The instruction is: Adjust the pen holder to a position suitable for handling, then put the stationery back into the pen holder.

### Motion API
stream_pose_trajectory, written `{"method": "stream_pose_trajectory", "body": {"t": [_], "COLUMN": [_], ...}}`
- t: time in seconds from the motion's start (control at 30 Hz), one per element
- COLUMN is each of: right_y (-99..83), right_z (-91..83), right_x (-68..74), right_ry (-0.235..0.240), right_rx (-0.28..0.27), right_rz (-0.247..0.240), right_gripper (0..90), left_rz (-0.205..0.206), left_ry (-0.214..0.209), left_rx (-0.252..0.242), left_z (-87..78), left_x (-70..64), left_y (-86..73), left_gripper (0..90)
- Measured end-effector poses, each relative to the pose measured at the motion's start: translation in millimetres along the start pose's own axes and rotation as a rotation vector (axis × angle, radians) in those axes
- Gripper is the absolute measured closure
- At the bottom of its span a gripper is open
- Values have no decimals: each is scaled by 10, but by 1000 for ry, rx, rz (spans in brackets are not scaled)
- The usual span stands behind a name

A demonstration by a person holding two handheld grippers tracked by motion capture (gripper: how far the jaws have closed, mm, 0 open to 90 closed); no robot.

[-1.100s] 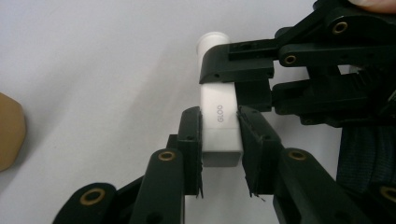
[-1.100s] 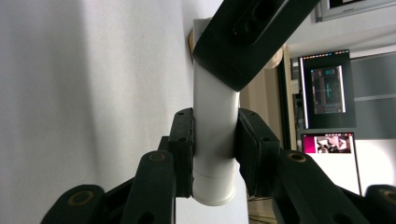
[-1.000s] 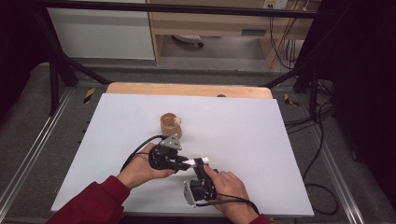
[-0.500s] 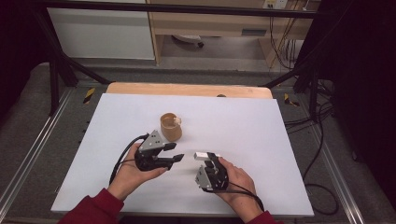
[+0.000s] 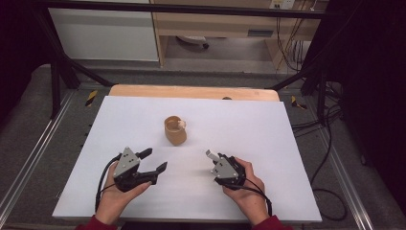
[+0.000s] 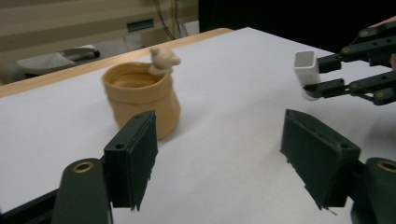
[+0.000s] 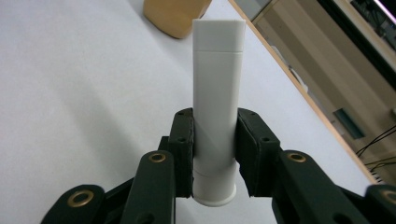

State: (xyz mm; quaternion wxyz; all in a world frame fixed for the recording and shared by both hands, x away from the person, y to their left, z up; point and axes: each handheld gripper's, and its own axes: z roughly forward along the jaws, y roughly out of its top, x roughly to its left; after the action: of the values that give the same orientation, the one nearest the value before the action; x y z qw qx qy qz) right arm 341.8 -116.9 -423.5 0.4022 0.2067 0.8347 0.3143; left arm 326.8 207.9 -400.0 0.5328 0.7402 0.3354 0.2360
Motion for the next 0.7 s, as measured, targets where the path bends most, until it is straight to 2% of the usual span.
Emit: {"method": "stream_pose_trajectory", "body": {"t": [0.1, 0.27, 0.47, 0.53, 0.7], "right_y": [-32, -99, -135, -145, -175], "right_z": [-6, -32, -63, -65, -85], "right_x": [-62, -145, -236, -257, -290], "right_ry": [16, 47, 70, 91, 129], "right_rx": [-20, -54, -92, -111, -141], "right_rz": [60, 164, 257, 303, 389], "right_gripper": [688, 688, 688, 688, 688], "left_rz": [0, -38, -57, -62, -66], "left_ry": [31, 68, 92, 104, 134], "left_rx": [12, 7, 8, -6, -12], "left_z": [-55, -145, -263, -295, -286], "left_x": [41, 118, 190, 208, 241], "left_y": [-79, -122, -187, -196, -199], "left_gripper": [226, 174, 139, 131, 115]}}
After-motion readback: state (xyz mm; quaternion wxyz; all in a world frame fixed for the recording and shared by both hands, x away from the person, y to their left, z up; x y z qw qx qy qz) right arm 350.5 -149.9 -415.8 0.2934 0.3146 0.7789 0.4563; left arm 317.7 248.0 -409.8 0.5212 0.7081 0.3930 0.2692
